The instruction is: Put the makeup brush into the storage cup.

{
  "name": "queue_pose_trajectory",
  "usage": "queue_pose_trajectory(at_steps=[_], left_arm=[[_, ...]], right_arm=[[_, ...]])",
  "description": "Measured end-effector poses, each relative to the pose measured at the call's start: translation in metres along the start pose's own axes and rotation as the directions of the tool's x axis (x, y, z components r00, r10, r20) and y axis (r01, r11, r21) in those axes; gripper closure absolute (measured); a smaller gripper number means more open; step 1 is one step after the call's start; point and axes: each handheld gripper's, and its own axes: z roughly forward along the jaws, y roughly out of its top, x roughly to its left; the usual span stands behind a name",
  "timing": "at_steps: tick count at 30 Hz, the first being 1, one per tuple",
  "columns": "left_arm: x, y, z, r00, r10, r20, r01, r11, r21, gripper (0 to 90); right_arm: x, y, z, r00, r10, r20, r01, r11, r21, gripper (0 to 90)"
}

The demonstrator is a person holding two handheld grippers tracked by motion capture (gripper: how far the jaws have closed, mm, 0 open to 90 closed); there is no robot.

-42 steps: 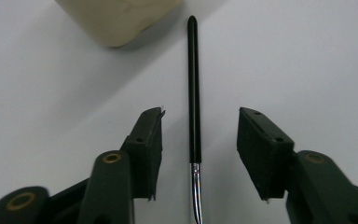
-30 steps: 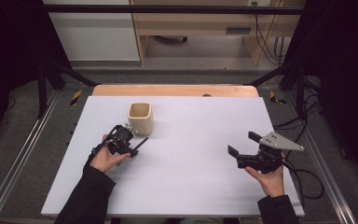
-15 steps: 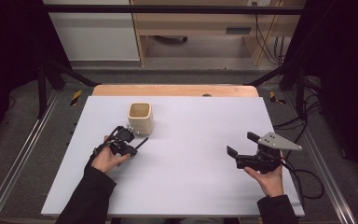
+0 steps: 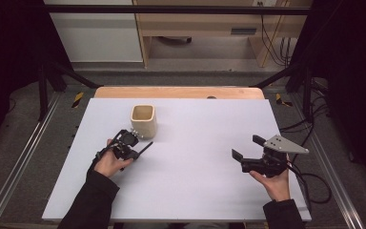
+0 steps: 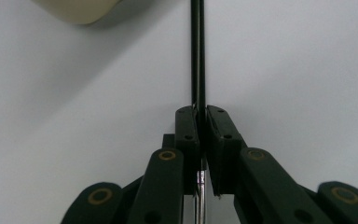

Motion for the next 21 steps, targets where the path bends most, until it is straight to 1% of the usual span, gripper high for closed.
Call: queue_pose_trajectory(at_steps=[3,5,8,11,12,13,14,17,18,20,21], left_arm=[[-0.001,0.0,0.0,1.0,0.002,-0.005,-0.002,1.0,-0.005,83.8],[-0.001,-0.001,0.0,0.9999,0.013,-0.007,-0.013,0.9999,-0.008,83.9],[-0.002,-0.001,-0.001,0.9999,0.013,-0.006,-0.013,0.9998,-0.016,83.9],[-0.003,-0.001,-0.005,0.9997,0.024,-0.004,-0.024,0.9993,-0.028,84.0],[-0.003,-0.002,-0.007,0.9996,0.029,-0.006,-0.029,0.9989,-0.038,83.9],[-0.004,-0.002,-0.013,0.9995,0.031,-0.002,-0.031,0.9978,-0.058,84.0],[-0.004,-0.002,-0.013,0.9995,0.031,-0.002,-0.031,0.9978,-0.058,84.0],[-0.006,-0.003,-0.022,0.9993,0.036,0.007,-0.035,0.9951,-0.092,83.9],[-0.007,-0.003,-0.025,0.9993,0.038,0.004,-0.037,0.9938,-0.105,84.0],[-0.011,-0.003,-0.032,0.9983,0.056,0.018,-0.053,0.9905,-0.127,84.0],[-0.011,-0.003,-0.032,0.9983,0.056,0.018,-0.053,0.9905,-0.127,84.0]], right_arm=[[0.0,0.0,0.0,1.0,0.0,-0.001,0.0,1.0,-0.001,6.9],[0.0,0.0,0.0,1.0,0.0,-0.003,0.0,1.0,-0.001,6.9],[0.0,0.0,0.0,1.0,-0.001,-0.002,0.001,1.0,0.0,6.9],[0.0,0.0,0.0,1.0,-0.002,-0.004,0.002,1.0,0.002,6.9],[0.0,0.0,0.0,1.0,-0.003,-0.003,0.003,1.0,0.001,6.9],[0.0,0.0,0.0,1.0,-0.003,-0.002,0.002,1.0,-0.001,7.0],[0.0,0.0,0.0,1.0,-0.003,-0.004,0.003,1.0,-0.001,7.1],[0.0,0.0,0.0,1.0,-0.004,-0.004,0.004,1.0,0.001,7.1],[0.0,0.0,0.0,0.9999,-0.013,-0.004,0.013,1.0,0.003,7.1],[0.001,0.0,0.001,0.9999,-0.015,-0.005,0.015,1.0,0.004,7.1],[0.001,0.0,0.001,0.9999,-0.015,-0.005,0.015,1.0,0.004,7.1]])
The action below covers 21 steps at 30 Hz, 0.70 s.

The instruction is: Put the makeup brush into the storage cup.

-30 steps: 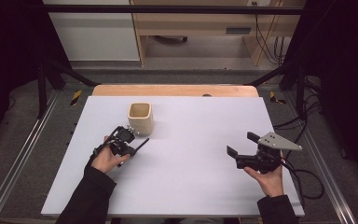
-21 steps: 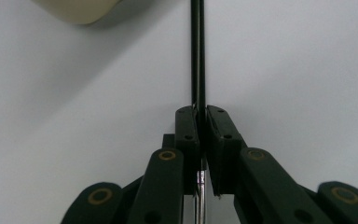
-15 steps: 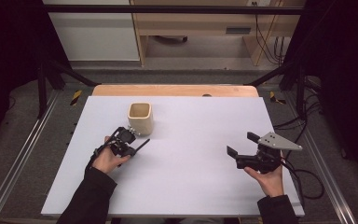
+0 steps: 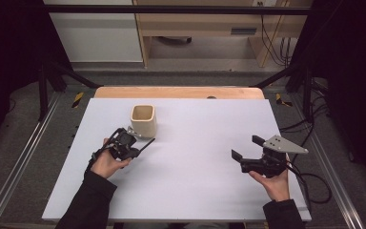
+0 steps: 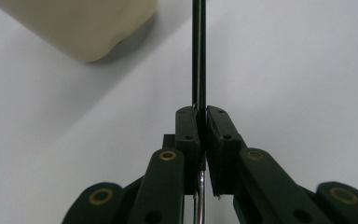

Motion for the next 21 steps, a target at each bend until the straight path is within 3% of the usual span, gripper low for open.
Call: queue_pose_trajectory(at_steps=[9,21], left_arm=[[-0.022,0.007,-0.014,0.998,0.06,0.02,-0.058,0.9956,-0.074,84.0],[-0.05,0.016,-0.023,0.9868,0.144,0.074,-0.136,0.9847,-0.109,84.0]], right_arm=[[0.004,0.002,0.0,0.9999,-0.011,0.001,0.011,1.0,0.003,7.1],[0.012,0.003,0.004,0.9991,-0.043,-0.006,0.043,0.999,0.016,7.2]])
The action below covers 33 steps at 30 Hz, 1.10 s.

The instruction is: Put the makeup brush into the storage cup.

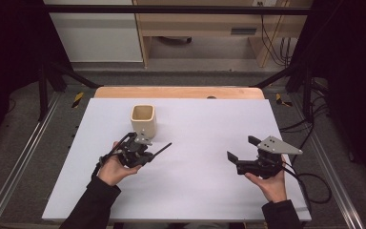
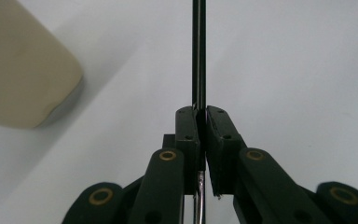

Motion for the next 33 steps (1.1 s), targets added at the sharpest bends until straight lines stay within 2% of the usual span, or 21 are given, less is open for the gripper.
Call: queue_pose_trajectory(at_steps=[2,3,8,18,33], left_arm=[[-0.004,0.002,0.0,0.9999,0.016,0.005,-0.016,0.9999,-0.002,84.0],[-0.008,0.004,-0.001,0.9992,0.034,0.021,-0.034,0.9994,-0.002,84.0],[-0.015,0.007,-0.001,0.9975,0.057,0.043,-0.056,0.9984,-0.01,84.0],[-0.033,0.012,0.003,0.9916,0.103,0.078,-0.101,0.9946,-0.022,84.0],[-0.052,0.017,0.014,0.9774,0.162,0.137,-0.162,0.9867,-0.006,84.0]], right_arm=[[0.001,0.0,0.0,1.0,-0.003,0.0,0.003,1.0,-0.001,7.3],[0.002,0.0,0.001,1.0,-0.004,-0.003,0.004,1.0,0.003,7.4],[0.005,-0.001,0.005,0.9999,-0.013,0.001,0.013,1.0,0.02,7.5],[0.019,-0.001,0.015,0.9979,-0.064,-0.013,0.065,0.996,0.061,8.1],[0.038,0.0,0.025,0.9906,-0.127,-0.05,0.132,0.986,0.103,9.0]])
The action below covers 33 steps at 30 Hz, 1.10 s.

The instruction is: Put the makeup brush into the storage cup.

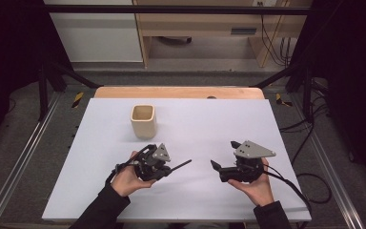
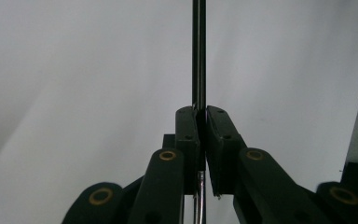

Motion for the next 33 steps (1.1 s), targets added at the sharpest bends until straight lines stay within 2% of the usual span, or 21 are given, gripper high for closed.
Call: queue_pose_trajectory(at_steps=[5,8,12,16,26,33], left_arm=[[-0.004,0.002,0.002,0.9996,0.014,0.024,-0.014,0.9999,0.002,84.0],[-0.005,0.002,0.004,0.9994,0.008,0.033,-0.008,1.0,-0.003,84.0],[-0.006,0.003,0.005,0.999,0.016,0.043,-0.016,0.9999,-0.004,83.9],[-0.007,0.003,0.006,0.9983,0.02,0.055,-0.02,0.9998,0.002,84.0],[-0.009,0.004,0.009,0.9968,0.021,0.077,-0.022,0.9997,0.007,84.0],[-0.01,0.006,0.01,0.9952,0.028,0.094,-0.029,0.9995,0.01,83.9]], right_arm=[[0.005,0.001,0.002,0.9996,-0.026,-0.014,0.026,1.0,0.015,9.8],[0.009,0.003,0.003,0.999,-0.041,-0.02,0.041,0.999,0.019,10.4],[0.017,0.005,0.006,0.9963,-0.078,-0.036,0.079,0.996,0.038,10.7],[0.021,0.005,0.008,0.9948,-0.091,-0.047,0.094,0.994,0.057,10.7],[0.036,0.005,0.017,0.9833,-0.163,-0.08,0.171,0.979,0.107,11.5],[0.042,0.005,0.02,0.9773,-0.181,-0.11,0.194,0.974,0.119,13.0]])
